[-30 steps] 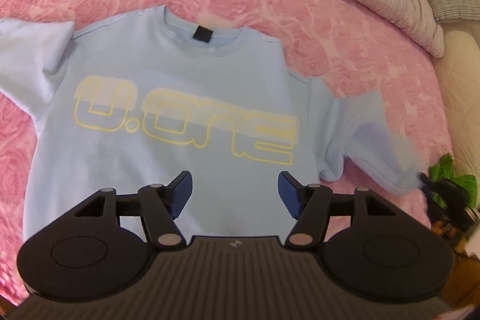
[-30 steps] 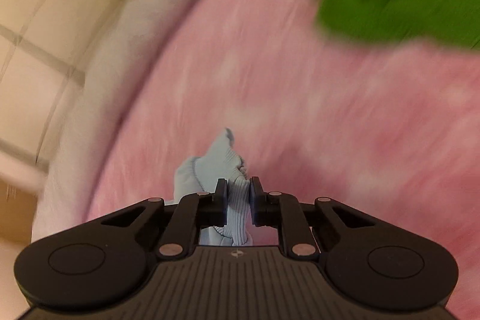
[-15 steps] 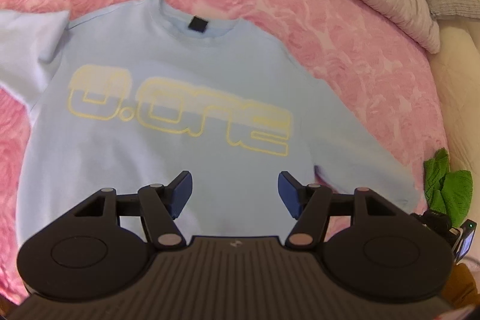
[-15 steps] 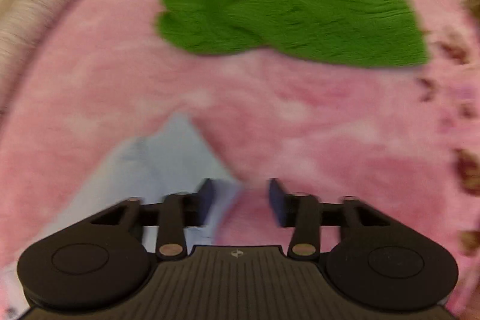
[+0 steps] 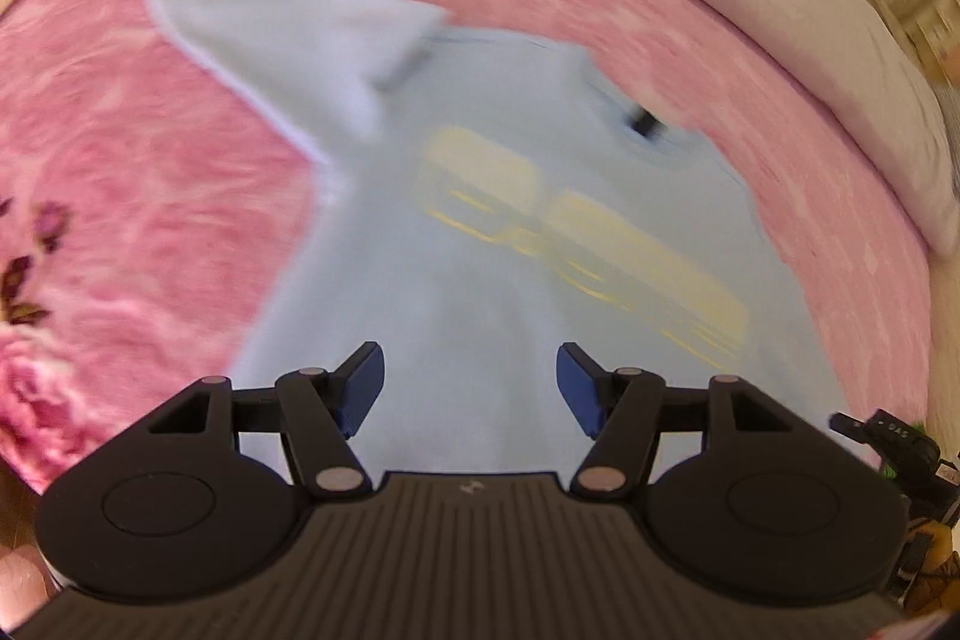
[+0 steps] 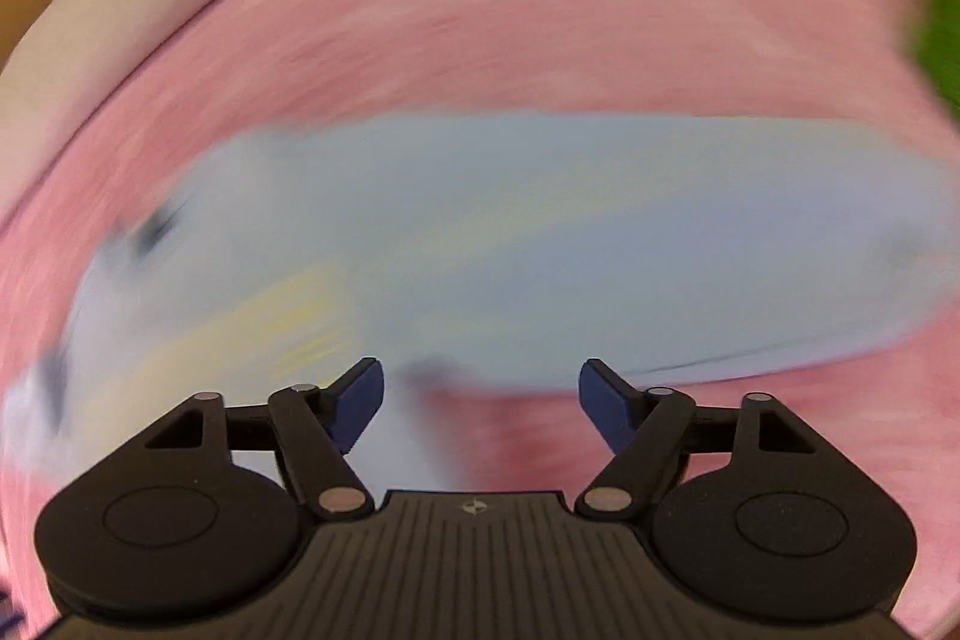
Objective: Fold clothes
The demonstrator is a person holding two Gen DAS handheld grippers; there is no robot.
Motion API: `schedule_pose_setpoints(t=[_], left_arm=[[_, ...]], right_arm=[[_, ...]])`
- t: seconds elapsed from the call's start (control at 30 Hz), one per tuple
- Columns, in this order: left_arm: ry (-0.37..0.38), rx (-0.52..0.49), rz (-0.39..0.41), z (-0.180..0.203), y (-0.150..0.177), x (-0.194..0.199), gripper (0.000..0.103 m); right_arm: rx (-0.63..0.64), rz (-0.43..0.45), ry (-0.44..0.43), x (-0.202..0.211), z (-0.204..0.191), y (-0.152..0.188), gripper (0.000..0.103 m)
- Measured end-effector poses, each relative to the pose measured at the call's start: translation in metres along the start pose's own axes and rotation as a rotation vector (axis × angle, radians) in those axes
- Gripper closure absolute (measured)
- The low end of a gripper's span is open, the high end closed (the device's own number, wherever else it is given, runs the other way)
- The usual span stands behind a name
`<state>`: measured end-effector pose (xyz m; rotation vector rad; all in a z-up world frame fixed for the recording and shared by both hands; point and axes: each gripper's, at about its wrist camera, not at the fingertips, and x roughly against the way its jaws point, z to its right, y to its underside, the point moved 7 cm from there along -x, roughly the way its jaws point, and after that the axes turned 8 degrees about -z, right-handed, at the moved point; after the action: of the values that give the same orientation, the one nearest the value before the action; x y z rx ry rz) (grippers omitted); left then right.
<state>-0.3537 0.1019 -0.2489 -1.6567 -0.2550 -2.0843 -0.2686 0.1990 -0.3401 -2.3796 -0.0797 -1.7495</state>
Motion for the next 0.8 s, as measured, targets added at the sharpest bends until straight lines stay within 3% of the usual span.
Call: schedule_pose_setpoints(t=[0.07,0.13,0.37,0.6,0.8], left_arm=[[-0.001,0.033,0.001,-0.037,-0.012,0.002,0.043],[-0.004,0.055,-0.004,-0.071,-0.025,0.001,0.043],[-0.017,0.09,0.012,-0.185,-0.1,-0.009,0.044],[0.008,0.111,0.03,-0.258,-0.188,-0.032,0.047],[0.135,0.274,0.08,-0.304,-0.254,-0.067,0.05]], right_arm=[[0.11,-0.047,-0.016,-0.022,-0.066,0.019,0.037],[0.168,-0.091,-0.028,-0.044,-0.126,0.036,0.037],[0.211,-0.108,-0.022,-0.107,-0.277,0.067,0.037],[0.205,-0.055,0.017,-0.138,-0.337,0.048,0.035],[0.177,-0.027,0.067,-0.146,-0.34,0.013,0.033]])
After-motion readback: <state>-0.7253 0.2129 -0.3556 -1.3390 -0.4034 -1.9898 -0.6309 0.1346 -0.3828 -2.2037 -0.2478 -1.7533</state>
